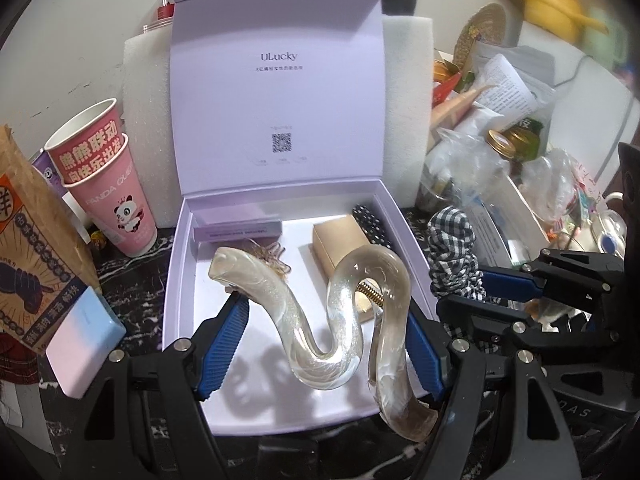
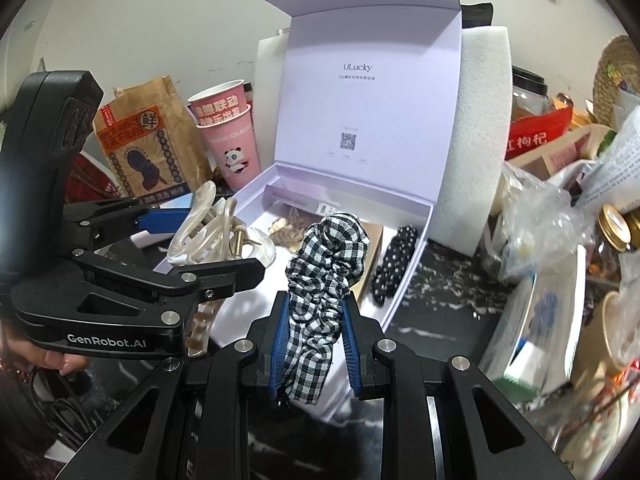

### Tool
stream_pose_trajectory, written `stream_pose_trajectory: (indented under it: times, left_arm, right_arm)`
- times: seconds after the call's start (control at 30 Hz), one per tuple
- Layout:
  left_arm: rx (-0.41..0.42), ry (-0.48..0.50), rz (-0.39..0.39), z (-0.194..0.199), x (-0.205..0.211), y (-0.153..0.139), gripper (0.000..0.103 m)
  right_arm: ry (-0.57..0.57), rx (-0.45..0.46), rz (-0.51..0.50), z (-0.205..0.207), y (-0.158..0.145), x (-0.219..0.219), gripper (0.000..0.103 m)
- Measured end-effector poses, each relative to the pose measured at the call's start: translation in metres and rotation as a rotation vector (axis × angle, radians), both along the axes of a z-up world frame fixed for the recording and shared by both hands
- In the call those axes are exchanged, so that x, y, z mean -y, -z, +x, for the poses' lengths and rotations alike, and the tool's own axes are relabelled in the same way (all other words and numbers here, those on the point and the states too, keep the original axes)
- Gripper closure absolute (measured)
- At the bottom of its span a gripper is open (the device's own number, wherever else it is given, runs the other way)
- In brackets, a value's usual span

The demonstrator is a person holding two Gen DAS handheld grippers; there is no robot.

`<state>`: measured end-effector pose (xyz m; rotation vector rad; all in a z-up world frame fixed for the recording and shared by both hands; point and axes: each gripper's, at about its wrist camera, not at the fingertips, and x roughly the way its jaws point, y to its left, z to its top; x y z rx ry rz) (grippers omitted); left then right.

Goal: Organize rigid objects
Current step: 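Carry the wavy clip with the left gripper while the right carries the gingham scrunchie over the gift box, then lower the wavy clip with the left gripper while the right lowers the gingham scrunchie into the box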

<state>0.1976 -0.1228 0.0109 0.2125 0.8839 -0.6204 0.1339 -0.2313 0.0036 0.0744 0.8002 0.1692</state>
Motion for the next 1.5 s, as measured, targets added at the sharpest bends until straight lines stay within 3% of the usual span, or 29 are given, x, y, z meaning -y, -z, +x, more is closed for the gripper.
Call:
stream_pose_trajectory:
  times: [0.9,1.5]
  left_arm:
    - [0.12,-0.026,-0.008,0.07,0.021,-0.018,0.028]
    - [0.003,-0.037,0.038,0.111,0.026,0.026,0.028]
  right_arm:
    - [0.015,0.035,-0.025,0.07,-0.018,0.029,0.079]
    - [0.039,-0.049,0.004,0.105,0.01,0.037,0.079]
